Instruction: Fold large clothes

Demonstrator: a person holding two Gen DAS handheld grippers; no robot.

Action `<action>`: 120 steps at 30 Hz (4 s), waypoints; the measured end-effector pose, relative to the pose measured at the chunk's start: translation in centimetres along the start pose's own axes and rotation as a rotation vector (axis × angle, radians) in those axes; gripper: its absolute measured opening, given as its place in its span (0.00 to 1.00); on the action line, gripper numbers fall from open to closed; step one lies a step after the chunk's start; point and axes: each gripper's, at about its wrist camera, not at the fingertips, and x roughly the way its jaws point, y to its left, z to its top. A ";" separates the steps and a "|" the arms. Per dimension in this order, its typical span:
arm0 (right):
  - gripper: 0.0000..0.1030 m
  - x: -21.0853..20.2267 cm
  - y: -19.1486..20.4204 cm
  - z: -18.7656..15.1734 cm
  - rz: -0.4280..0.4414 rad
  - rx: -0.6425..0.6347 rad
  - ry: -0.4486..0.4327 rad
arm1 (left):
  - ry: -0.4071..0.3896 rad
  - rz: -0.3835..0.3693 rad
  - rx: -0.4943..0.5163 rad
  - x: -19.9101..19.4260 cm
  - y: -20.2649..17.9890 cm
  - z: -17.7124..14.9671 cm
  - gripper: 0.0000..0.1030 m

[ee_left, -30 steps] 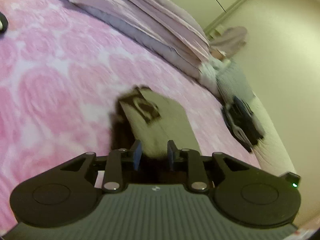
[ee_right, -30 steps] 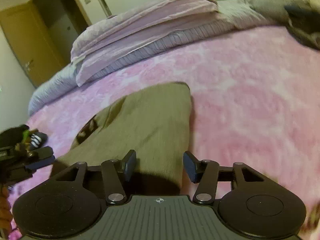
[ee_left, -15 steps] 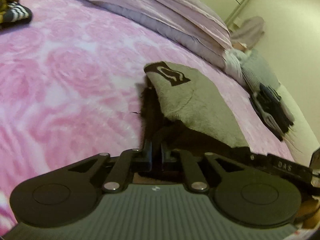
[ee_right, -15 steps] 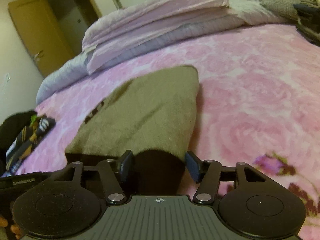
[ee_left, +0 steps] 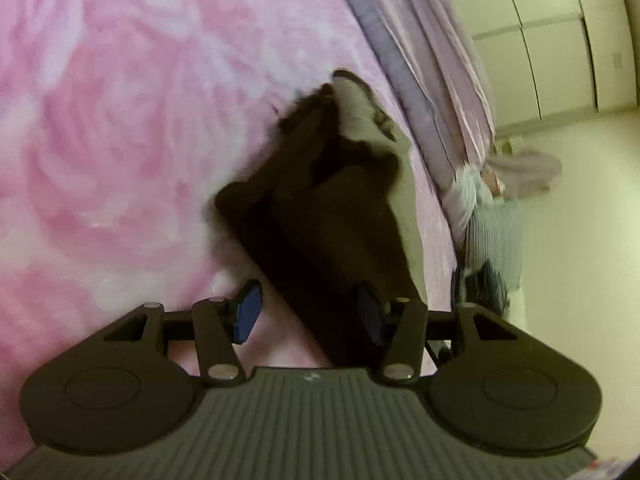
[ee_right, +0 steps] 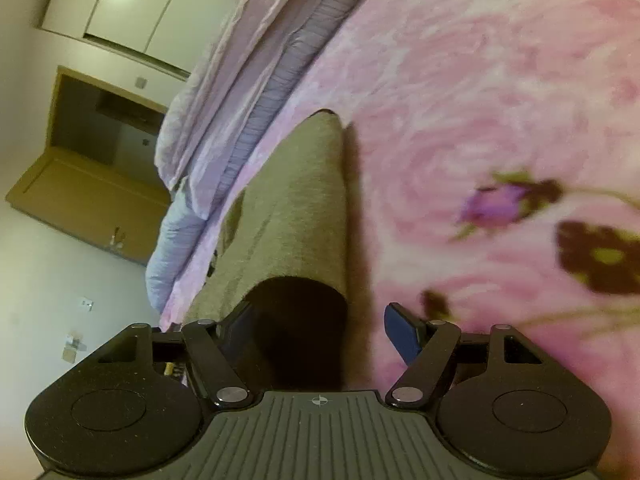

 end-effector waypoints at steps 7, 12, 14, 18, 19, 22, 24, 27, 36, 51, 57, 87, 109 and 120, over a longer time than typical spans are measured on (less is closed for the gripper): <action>0.20 1.9 2.8 -1.4 -0.024 -0.097 0.021 | -0.067 -0.025 0.006 -0.3 -0.1 1.8 0.13; 0.15 2.1 7.9 -6.5 -0.048 -0.187 0.099 | -0.147 0.026 0.113 -5.1 0.2 4.0 0.12; 0.20 3.3 9.3 -8.9 -0.023 -0.199 0.176 | -0.180 0.079 0.153 -6.6 1.0 5.5 0.12; 0.43 4.8 8.2 -9.7 -0.047 -0.179 0.260 | -0.128 0.087 0.141 -6.9 2.5 6.6 0.17; 0.51 4.3 7.5 -8.8 -0.038 -0.160 0.239 | -0.127 0.078 0.151 -7.2 2.5 6.4 0.20; 0.70 2.4 4.9 -4.6 -0.044 -0.090 0.125 | -0.120 0.056 0.161 -8.0 2.8 5.2 0.29; 0.72 2.2 3.0 -1.5 -0.037 -0.042 0.064 | -0.084 0.029 0.116 -8.0 3.5 4.1 0.42; 0.72 4.2 -0.1 2.5 -0.019 0.079 0.064 | -0.060 -0.011 0.083 -6.9 3.8 2.9 0.46; 0.20 7.4 1.0 1.5 0.005 0.044 0.060 | -0.099 0.019 0.132 -6.3 2.9 6.7 0.13; 0.53 1.5 5.0 -0.1 -0.139 -0.261 -0.013 | -0.167 0.143 0.350 -7.9 2.2 15.0 0.44; 0.53 9.0 7.5 3.6 0.032 -0.353 0.094 | -0.120 0.092 0.306 -4.4 1.8 17.5 0.52; 0.59 14.1 11.3 2.8 -0.151 -0.633 0.039 | -0.187 0.215 0.586 -2.8 -1.3 18.1 0.37; 0.39 16.2 12.4 -0.2 -0.370 -0.769 -0.023 | -0.229 0.385 0.716 -1.3 -2.5 17.2 0.30; 0.40 7.2 15.0 -8.2 -0.256 -0.785 0.005 | -0.136 0.271 0.951 -6.0 -6.1 7.8 0.13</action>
